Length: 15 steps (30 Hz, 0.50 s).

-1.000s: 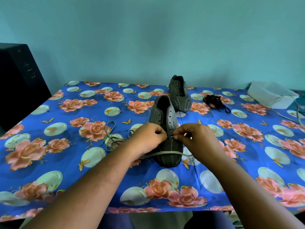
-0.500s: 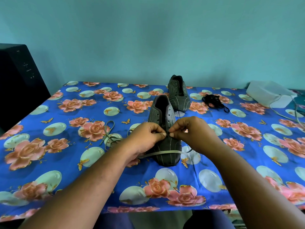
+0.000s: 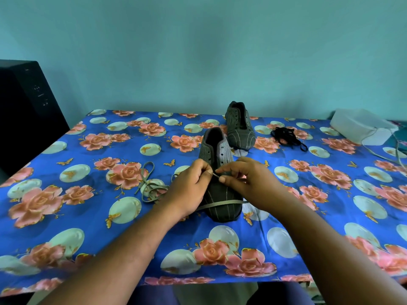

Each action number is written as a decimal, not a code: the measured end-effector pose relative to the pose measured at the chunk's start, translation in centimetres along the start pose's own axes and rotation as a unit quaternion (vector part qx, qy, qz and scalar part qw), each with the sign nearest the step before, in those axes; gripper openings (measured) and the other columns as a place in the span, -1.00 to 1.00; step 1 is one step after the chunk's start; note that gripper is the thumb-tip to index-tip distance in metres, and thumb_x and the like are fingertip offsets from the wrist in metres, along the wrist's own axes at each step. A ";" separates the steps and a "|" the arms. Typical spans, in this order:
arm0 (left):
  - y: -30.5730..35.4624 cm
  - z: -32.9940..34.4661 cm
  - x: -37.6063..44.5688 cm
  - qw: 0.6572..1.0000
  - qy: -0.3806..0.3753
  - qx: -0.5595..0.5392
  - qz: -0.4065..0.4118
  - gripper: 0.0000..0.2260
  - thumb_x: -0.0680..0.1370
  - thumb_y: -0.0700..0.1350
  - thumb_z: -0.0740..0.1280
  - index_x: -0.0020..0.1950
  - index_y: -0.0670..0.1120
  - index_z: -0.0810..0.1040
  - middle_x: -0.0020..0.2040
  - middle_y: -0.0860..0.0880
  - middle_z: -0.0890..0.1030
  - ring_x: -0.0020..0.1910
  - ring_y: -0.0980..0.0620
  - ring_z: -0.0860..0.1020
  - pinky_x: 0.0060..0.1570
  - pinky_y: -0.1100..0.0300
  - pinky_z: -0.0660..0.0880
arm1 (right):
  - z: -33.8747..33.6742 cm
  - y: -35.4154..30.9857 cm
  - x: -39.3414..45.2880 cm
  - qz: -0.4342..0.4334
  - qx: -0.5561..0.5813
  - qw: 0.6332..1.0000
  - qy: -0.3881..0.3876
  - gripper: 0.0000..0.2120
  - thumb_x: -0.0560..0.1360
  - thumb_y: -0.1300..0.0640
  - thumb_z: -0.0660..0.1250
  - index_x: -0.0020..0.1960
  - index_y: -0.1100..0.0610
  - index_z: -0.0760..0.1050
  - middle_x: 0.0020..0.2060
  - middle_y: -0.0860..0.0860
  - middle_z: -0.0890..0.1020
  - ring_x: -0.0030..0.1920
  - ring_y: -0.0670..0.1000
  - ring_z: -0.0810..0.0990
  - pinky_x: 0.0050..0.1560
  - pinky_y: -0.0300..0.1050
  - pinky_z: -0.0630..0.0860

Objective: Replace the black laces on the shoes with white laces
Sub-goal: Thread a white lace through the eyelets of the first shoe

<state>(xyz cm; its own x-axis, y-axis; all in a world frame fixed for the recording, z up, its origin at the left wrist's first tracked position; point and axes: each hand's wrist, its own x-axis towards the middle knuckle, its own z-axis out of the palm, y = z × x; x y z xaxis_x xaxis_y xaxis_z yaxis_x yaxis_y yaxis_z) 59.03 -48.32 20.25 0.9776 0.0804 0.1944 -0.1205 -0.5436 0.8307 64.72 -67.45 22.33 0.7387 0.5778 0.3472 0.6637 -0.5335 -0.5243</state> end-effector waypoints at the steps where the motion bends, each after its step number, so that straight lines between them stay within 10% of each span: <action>1: 0.0 0.0 -0.2 1.000 0.002 0.018 0.016 -0.89 0.70 0.00 0.21 0.02 0.04 0.46 -0.15 0.03 0.57 -0.14 0.06 0.54 -0.10 -0.06 0.47 | 0.2 -0.3 0.2 -0.007 -0.018 1.000 0.010 -0.87 0.53 -0.05 0.44 0.07 -0.14 0.66 -0.17 -0.16 0.50 -0.10 -0.12 0.53 -0.03 0.09 0.55; 6: -0.7 0.0 -0.7 0.997 -0.009 0.047 0.055 -0.91 0.67 0.03 0.26 0.09 0.04 0.47 -0.03 0.11 0.53 -0.02 0.11 0.51 -0.01 0.05 0.46 | 0.7 -1.3 0.9 -0.002 -0.078 0.997 -0.010 -0.96 0.53 0.00 0.38 -0.05 -0.07 0.60 -0.14 -0.13 0.51 -0.10 -0.07 0.53 -0.05 0.04 0.52; 15: -0.5 0.1 -0.9 0.978 -0.008 0.202 0.057 -0.33 0.42 0.44 0.11 0.48 0.22 0.36 0.48 0.20 0.40 0.45 0.11 0.37 0.40 -0.14 0.26 | 0.3 -2.6 1.3 0.082 0.127 0.988 0.026 -0.91 0.63 0.12 0.31 -0.05 0.06 0.53 -0.23 -0.08 0.59 -0.24 -0.18 0.50 -0.13 -0.13 0.48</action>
<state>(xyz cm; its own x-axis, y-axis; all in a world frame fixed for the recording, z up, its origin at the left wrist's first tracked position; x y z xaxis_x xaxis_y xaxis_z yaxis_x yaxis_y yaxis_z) 58.25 -48.19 19.58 0.9649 -0.0115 0.2623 -0.1541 -0.8337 0.5303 63.85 -65.11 23.89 0.8438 0.4596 0.2770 0.4879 -0.4421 -0.7527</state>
